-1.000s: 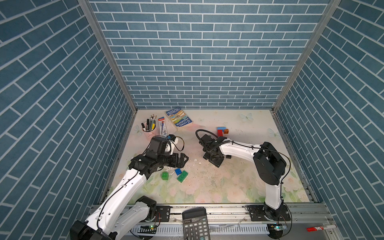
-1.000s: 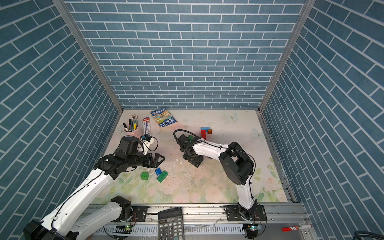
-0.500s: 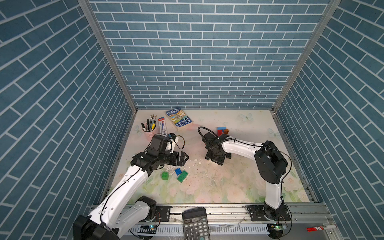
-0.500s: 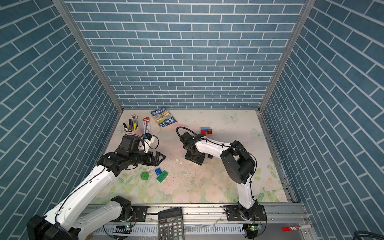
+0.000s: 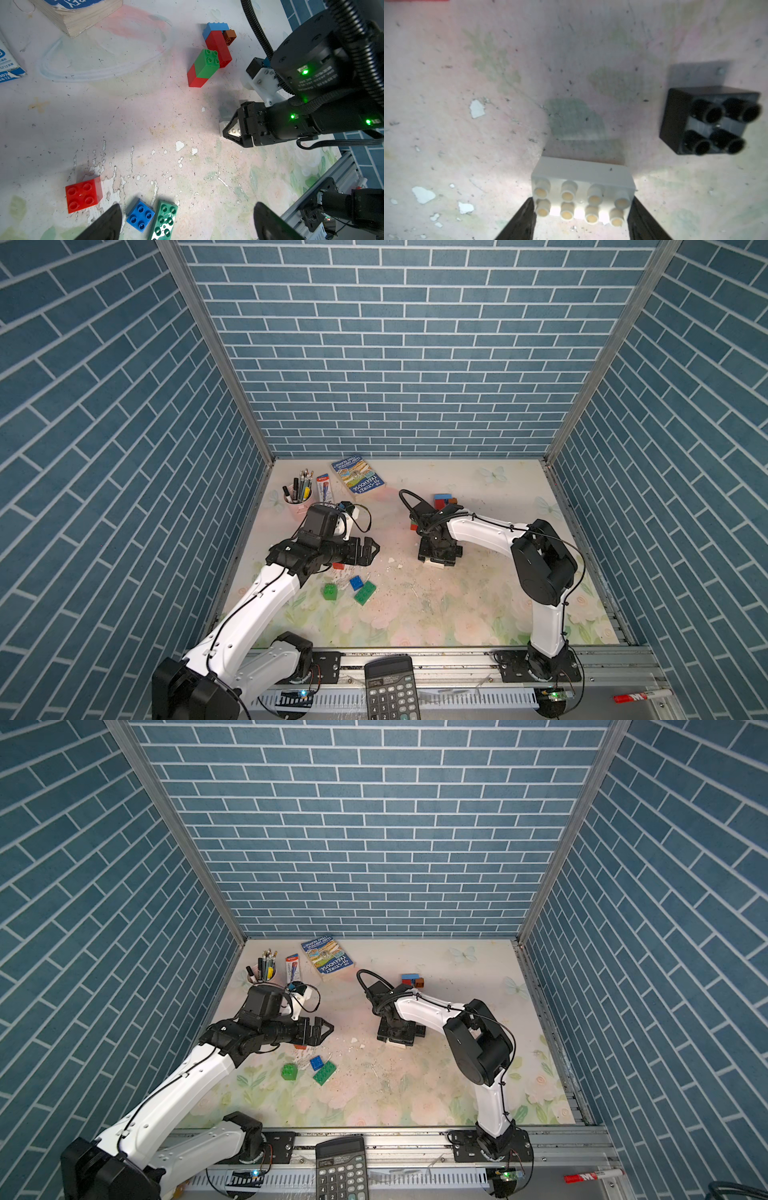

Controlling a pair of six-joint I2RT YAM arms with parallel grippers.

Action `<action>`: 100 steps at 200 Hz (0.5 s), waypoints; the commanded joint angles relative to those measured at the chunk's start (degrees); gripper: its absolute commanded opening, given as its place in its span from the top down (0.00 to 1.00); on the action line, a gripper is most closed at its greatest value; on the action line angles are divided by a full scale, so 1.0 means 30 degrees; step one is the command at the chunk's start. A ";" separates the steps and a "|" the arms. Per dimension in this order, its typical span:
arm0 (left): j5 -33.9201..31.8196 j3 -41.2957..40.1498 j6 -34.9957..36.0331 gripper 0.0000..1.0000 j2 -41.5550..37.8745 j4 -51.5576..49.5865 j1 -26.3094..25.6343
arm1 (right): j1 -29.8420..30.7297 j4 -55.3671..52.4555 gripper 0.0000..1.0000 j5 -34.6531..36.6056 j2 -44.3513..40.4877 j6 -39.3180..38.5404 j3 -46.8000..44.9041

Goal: Assemble the letter r with lego
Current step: Pick up the lego brick from the center of the board.

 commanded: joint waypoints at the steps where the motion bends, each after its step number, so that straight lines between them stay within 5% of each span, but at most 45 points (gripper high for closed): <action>1: -0.0151 0.0172 -0.0080 0.00 0.0305 0.0866 0.0118 | -0.0098 -0.1965 0.66 0.1212 -0.0129 -0.1295 -0.0066; 100: -0.0452 0.1441 0.0296 0.00 0.2419 0.2351 0.0118 | -0.1114 -0.2474 0.72 0.1996 -0.2055 -0.1858 0.0211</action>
